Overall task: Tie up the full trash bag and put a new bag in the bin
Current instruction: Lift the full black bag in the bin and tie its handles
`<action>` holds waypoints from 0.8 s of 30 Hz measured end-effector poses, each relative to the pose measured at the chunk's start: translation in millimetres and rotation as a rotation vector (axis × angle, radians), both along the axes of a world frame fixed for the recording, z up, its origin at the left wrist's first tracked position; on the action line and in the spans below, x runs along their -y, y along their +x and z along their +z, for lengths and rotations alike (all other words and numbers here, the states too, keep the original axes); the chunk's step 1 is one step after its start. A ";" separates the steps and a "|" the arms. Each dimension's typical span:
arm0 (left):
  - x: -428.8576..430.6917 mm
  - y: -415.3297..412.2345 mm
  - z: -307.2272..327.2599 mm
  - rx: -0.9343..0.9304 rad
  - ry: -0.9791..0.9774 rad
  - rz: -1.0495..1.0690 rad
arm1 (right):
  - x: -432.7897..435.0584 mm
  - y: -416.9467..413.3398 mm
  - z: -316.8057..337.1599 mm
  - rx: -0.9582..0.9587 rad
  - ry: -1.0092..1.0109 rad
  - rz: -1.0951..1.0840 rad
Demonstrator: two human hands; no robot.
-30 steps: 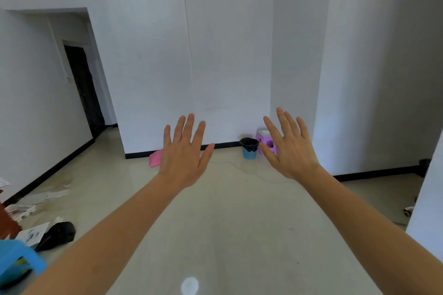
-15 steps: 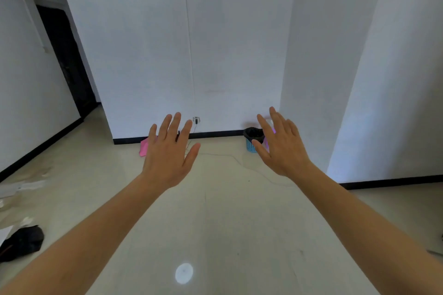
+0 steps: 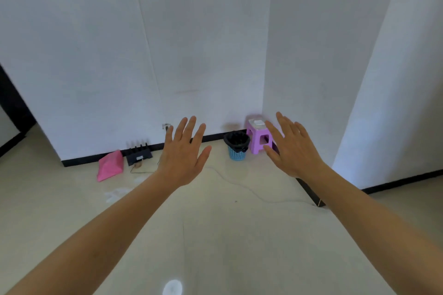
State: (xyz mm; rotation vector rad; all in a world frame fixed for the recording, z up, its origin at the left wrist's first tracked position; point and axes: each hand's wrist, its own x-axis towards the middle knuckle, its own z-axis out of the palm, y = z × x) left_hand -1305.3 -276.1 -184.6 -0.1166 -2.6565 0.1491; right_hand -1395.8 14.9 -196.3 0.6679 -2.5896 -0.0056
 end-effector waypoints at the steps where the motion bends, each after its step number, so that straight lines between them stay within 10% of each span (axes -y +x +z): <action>1: -3.1 -34.6 -4.9 0.010 -0.012 -0.008 | -2.8 -33.5 -4.4 0.002 -0.008 -0.014; 24: 169.0 -684.9 -102.2 0.231 0.092 0.114 | 158.3 -703.4 -108.7 0.303 0.040 -0.088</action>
